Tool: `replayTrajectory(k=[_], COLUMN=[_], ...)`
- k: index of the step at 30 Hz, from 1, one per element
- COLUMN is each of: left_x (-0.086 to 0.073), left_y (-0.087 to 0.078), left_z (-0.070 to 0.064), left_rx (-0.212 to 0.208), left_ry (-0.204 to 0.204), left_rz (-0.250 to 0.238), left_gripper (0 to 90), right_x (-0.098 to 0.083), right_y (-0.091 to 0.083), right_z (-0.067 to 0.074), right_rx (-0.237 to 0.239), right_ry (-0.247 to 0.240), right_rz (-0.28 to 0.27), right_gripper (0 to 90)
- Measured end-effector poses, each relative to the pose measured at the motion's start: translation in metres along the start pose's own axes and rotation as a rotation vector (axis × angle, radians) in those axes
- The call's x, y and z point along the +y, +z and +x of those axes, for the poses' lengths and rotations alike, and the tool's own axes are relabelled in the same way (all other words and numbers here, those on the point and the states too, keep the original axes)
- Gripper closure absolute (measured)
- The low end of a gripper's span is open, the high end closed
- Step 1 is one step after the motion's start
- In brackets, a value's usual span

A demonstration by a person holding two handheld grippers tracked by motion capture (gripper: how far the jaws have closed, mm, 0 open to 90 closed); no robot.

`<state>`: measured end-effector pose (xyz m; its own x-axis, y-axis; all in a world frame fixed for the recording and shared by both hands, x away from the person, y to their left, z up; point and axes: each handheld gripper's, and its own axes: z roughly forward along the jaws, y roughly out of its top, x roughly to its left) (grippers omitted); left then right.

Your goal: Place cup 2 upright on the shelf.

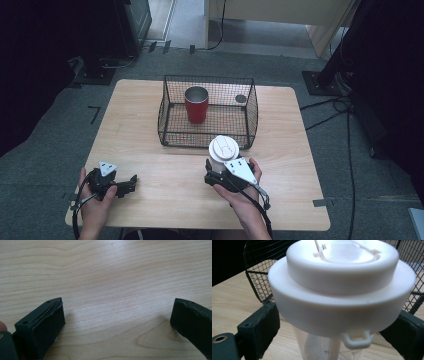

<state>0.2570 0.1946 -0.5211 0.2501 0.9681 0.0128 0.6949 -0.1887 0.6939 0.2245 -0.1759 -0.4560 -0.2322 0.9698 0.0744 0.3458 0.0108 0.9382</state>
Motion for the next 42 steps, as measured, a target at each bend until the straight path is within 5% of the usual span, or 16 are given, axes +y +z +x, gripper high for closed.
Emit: replayTrajectory(k=[20,42], left_x=[0.000,0.000], left_y=[0.000,0.000], left_z=[0.000,0.000], left_rx=[0.000,0.000], left_ry=[0.002,0.000], left_rz=[0.001,0.000], left_gripper=[0.0,0.0], right_x=[-0.004,-0.003], right_y=[0.015,0.008], right_z=[0.001,0.009], right_rx=[-0.049,-0.005], right_ry=[0.007,-0.015], right_rz=[-0.033,-0.099], right_gripper=[14.7,15.8])
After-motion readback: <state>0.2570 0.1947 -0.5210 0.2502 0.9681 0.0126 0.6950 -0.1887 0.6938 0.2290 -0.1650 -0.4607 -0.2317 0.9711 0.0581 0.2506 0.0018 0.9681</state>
